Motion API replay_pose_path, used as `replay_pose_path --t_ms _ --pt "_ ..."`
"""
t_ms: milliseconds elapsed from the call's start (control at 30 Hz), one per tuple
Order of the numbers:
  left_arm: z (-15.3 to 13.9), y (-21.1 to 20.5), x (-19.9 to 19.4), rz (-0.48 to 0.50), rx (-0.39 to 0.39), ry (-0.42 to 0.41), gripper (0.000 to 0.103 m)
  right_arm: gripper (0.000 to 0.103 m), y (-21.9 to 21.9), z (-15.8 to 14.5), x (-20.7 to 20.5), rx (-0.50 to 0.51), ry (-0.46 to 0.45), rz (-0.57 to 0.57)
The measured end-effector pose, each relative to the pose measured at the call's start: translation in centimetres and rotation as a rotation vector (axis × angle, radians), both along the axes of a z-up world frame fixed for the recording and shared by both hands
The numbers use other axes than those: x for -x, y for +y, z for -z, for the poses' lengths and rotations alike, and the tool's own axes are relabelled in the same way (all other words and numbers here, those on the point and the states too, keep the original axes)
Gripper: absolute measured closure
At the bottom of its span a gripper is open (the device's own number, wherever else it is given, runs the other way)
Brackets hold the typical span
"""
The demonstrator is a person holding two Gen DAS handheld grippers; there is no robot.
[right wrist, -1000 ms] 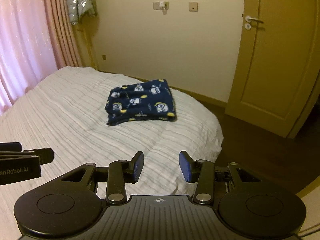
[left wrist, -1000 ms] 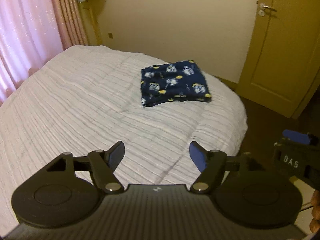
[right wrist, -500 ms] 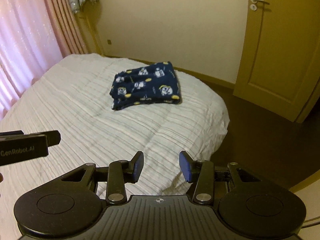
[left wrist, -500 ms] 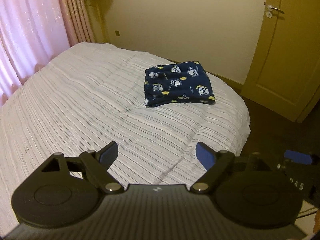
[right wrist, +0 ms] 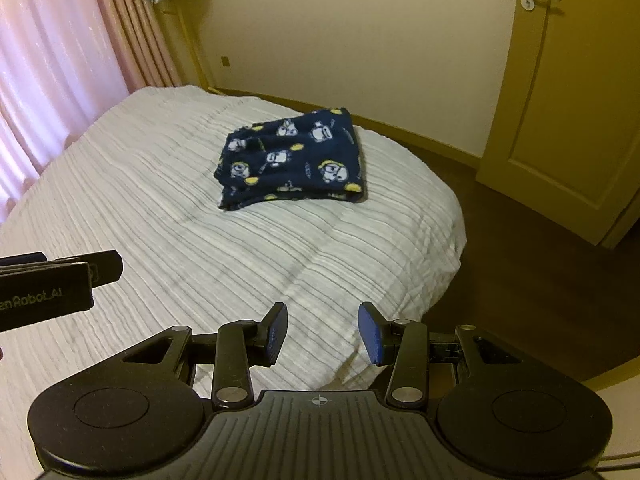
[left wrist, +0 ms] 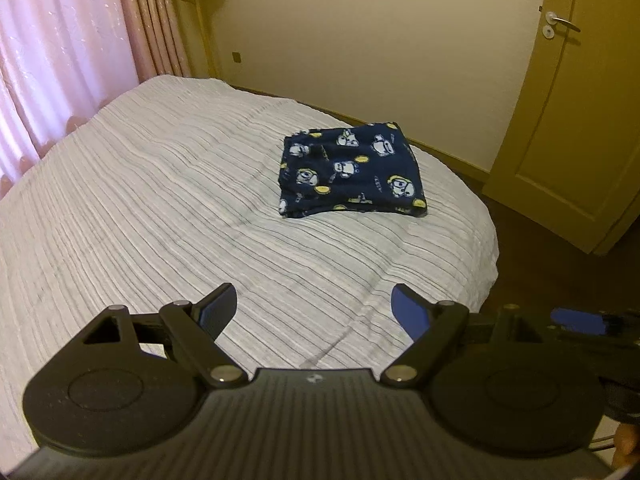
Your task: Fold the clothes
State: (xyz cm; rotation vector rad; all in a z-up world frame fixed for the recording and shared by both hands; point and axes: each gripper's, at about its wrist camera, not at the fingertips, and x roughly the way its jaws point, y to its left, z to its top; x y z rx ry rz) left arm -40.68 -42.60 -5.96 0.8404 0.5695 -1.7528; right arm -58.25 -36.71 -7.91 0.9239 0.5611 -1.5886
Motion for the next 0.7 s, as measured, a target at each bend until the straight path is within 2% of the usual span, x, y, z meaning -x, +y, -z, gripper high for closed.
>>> replay_pose_path --t_ms 300,700 --pt "1.2 -2.2 1.6 -0.007 -0.040 0.008 0.021 0.060 -3.0 0.7 1.8 -0.035 -0.002 -0.014" --pt "3.1 -5.1 3.5 -0.029 -0.058 -0.025 0.021 0.060 -6.9 2.5 3.3 -0.086 -0.013 -0.043"
